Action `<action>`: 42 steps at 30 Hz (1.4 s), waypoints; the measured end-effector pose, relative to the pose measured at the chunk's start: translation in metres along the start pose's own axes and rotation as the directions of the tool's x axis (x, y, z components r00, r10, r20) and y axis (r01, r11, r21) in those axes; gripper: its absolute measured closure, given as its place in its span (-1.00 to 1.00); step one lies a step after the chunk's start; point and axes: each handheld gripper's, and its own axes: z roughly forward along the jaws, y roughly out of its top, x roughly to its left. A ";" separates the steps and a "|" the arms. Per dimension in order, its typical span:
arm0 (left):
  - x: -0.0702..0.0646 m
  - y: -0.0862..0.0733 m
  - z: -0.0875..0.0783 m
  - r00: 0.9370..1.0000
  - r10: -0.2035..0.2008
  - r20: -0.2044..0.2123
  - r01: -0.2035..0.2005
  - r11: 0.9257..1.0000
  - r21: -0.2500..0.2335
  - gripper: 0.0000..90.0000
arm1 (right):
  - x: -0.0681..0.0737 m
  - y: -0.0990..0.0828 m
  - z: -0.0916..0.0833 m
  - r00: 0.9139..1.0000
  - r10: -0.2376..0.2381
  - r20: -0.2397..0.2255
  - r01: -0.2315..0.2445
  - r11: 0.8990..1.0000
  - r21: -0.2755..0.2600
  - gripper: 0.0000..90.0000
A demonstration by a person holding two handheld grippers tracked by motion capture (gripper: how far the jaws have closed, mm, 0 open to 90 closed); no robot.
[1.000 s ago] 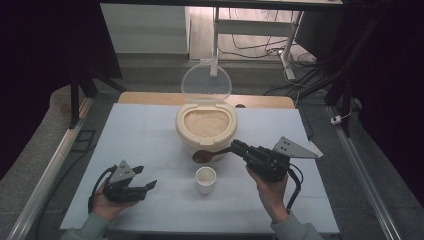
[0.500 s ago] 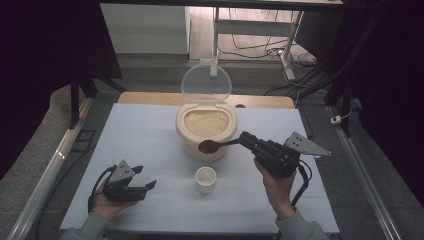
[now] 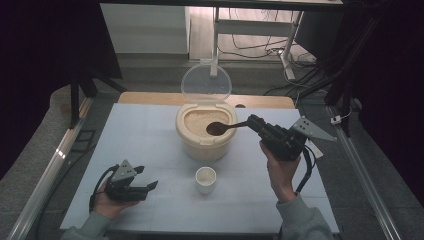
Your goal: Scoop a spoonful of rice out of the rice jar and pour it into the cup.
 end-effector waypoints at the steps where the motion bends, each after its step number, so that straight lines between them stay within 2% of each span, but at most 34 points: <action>1: 0.000 0.000 0.000 1.000 0.001 0.001 -0.001 1.000 0.001 -0.42 | -0.002 0.000 0.001 1.000 0.002 0.007 -0.002 1.000 0.002 0.85; 7: -0.001 0.000 0.002 1.000 0.001 0.008 -0.001 1.000 0.013 -0.44 | -0.013 0.001 0.015 0.999 -0.001 0.052 0.000 1.000 0.021 0.85; 15: 0.000 0.000 0.003 1.000 -0.003 0.015 0.003 1.000 0.020 -0.46 | -0.016 0.003 0.031 0.993 -0.054 0.100 0.047 0.997 0.067 0.85; 23: -0.001 0.000 0.005 1.000 -0.001 0.019 0.000 1.000 0.029 -0.46 | -0.021 0.003 0.043 0.983 -0.096 0.157 0.080 0.991 0.105 0.85; 27: -0.001 0.000 0.005 1.000 0.002 0.019 -0.002 0.999 0.032 -0.46 | -0.021 0.004 0.048 0.973 -0.136 0.185 0.114 0.985 0.127 0.85; 32: -0.001 -0.001 0.006 1.000 0.000 0.018 -0.001 0.999 0.037 -0.46 | -0.020 0.002 0.054 0.961 -0.188 0.205 0.158 0.975 0.154 0.85; 35: 0.000 -0.001 0.005 1.000 -0.005 0.017 0.005 0.999 0.033 -0.46 | -0.020 0.002 0.056 0.958 -0.189 0.216 0.158 0.975 0.155 0.85; 42: 0.000 -0.001 0.006 1.000 -0.002 0.017 0.002 0.999 0.036 -0.46 | -0.017 0.004 0.053 0.949 -0.222 0.225 0.183 0.966 0.182 0.85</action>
